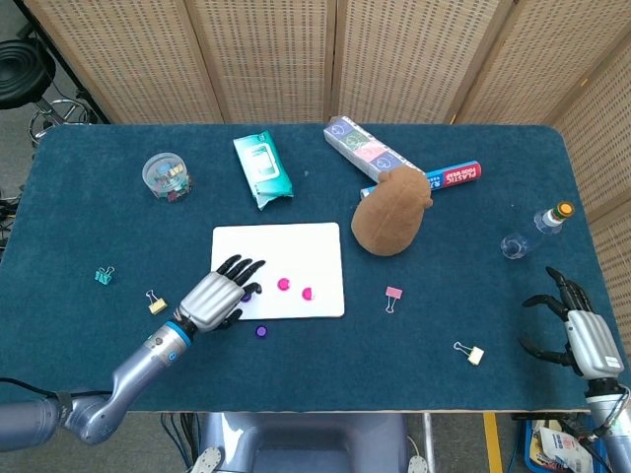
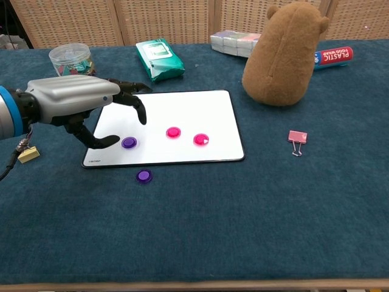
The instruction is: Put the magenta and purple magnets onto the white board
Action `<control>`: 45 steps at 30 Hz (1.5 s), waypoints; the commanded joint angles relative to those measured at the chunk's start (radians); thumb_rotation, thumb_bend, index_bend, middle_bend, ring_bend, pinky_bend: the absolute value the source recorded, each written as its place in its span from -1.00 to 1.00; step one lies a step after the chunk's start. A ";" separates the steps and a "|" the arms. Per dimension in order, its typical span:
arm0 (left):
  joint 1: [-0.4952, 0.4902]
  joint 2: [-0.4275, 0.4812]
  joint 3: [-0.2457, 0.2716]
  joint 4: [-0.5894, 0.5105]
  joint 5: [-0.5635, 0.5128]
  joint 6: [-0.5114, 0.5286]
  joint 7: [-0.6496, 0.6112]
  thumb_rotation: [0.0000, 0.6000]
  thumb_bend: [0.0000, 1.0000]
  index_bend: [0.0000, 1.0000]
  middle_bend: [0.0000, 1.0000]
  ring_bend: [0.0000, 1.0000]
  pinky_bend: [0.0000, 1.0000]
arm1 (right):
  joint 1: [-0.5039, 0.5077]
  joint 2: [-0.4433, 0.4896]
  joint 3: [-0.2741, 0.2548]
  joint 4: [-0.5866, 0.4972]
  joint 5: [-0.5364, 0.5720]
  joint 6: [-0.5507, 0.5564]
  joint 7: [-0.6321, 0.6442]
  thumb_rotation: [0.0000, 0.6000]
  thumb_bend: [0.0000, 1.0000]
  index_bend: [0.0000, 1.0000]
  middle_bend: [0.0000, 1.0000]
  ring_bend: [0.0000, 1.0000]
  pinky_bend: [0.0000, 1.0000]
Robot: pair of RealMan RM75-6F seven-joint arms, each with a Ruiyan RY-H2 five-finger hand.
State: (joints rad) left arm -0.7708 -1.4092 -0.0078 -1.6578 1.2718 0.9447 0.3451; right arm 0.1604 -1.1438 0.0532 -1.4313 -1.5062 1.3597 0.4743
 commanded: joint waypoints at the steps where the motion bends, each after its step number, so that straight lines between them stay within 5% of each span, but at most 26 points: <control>1: 0.036 0.011 0.053 -0.003 0.097 0.043 -0.019 1.00 -0.12 -0.43 -1.00 -1.00 -1.00 | 0.000 0.000 0.001 0.000 0.001 0.000 -0.002 1.00 -0.54 -0.26 -1.00 -1.00 -1.00; 15: 0.090 -0.094 0.091 0.083 0.198 0.094 0.066 1.00 -0.12 -0.39 -1.00 -1.00 -1.00 | -0.001 0.000 0.002 0.001 0.004 0.000 -0.004 1.00 -0.54 -0.26 -1.00 -1.00 -1.00; 45: 0.099 -0.217 0.085 0.291 0.324 0.092 -0.045 1.00 -0.16 -0.35 -1.00 -1.00 -1.00 | 0.015 -0.025 0.015 0.030 0.051 -0.055 -0.031 1.00 -0.54 -0.26 -1.00 -1.00 -1.00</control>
State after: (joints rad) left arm -0.6728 -1.6250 0.0771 -1.3677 1.5949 1.0359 0.3002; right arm 0.1751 -1.1691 0.0679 -1.4010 -1.4550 1.3044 0.4434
